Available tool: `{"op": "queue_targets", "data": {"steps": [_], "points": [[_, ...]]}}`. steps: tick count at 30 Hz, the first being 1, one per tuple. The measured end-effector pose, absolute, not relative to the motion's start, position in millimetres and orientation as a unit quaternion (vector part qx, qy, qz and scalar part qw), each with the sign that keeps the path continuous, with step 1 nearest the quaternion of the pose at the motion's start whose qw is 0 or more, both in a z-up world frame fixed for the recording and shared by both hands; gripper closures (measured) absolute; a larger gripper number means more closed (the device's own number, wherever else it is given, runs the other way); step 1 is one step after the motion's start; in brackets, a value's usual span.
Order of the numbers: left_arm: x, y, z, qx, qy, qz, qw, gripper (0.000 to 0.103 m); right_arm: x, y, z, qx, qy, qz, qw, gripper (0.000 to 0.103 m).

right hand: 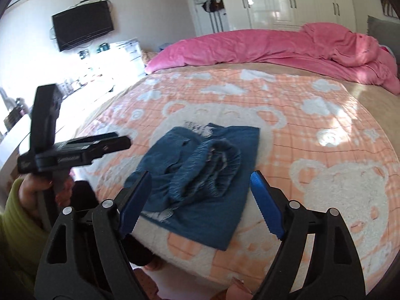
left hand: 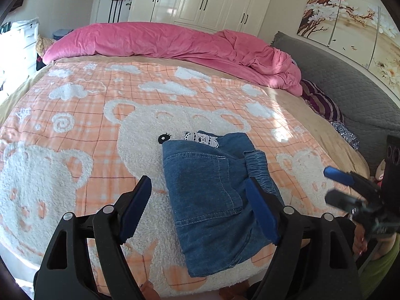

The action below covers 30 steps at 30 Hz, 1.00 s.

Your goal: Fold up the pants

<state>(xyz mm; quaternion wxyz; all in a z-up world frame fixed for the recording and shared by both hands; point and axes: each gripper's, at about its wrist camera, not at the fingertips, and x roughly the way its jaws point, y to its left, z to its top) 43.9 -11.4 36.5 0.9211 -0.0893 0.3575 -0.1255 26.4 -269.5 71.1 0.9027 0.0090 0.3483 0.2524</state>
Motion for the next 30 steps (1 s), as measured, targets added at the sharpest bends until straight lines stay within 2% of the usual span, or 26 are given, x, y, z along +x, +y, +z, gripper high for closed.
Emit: {"op": "queue_targets", "data": {"steps": [10, 16, 25, 30], "points": [[56, -16, 20, -0.078, 0.373, -0.108, 0.918, 0.022, 78, -267, 70, 0.026, 0.351, 0.204, 0.913, 0.023], [67, -17, 5, -0.083, 0.386, -0.098, 0.913, 0.018, 87, -272, 40, 0.019, 0.377, 0.176, 0.909, 0.023], [82, -9, -27, -0.128, 0.415, -0.095, 0.895, 0.018, 101, -282, 3, 0.058, 0.418, 0.186, 0.887, 0.023], [87, -13, -36, -0.134, 0.422, -0.103, 0.891, 0.018, 114, -276, -27, 0.088, 0.467, 0.206, 0.855, 0.043]]}}
